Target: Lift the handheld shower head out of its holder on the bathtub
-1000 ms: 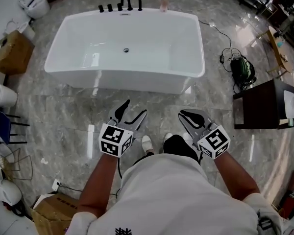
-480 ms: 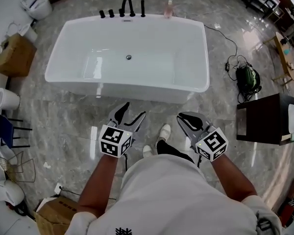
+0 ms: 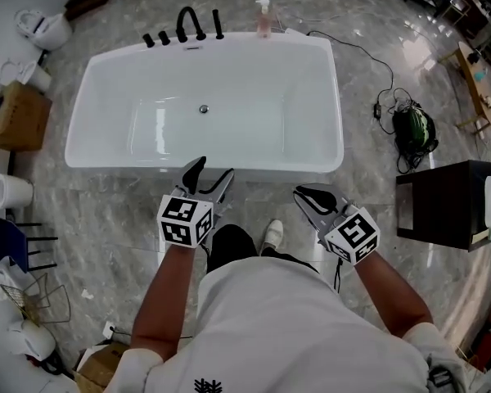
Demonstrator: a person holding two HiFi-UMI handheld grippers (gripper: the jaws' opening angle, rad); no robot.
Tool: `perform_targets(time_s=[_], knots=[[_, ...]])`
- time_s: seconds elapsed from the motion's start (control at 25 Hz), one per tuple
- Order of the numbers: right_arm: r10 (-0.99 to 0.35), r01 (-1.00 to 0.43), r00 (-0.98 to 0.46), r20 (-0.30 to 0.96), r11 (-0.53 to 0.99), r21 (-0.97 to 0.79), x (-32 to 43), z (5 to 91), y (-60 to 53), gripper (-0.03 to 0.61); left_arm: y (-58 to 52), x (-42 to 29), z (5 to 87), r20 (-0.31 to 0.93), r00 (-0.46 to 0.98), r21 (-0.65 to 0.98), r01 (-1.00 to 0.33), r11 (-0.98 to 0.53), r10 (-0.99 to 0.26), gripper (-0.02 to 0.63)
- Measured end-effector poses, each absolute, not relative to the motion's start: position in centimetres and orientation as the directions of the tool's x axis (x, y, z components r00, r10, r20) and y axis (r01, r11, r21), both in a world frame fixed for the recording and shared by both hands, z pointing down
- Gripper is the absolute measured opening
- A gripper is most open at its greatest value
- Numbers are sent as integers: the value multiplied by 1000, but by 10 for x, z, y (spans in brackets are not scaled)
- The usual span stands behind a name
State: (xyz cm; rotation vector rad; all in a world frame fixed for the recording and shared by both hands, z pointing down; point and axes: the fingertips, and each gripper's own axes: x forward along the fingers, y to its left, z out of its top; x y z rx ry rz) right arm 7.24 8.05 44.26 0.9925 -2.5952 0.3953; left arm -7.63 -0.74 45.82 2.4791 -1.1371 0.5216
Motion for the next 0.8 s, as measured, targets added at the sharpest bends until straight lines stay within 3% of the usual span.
perform_targets(time_s=[0.8], knots=[[-695,-869,-486,530,449,-209,41,490,-102,52,-316,-76,517,512,683,137,-663,-736,-520,290]])
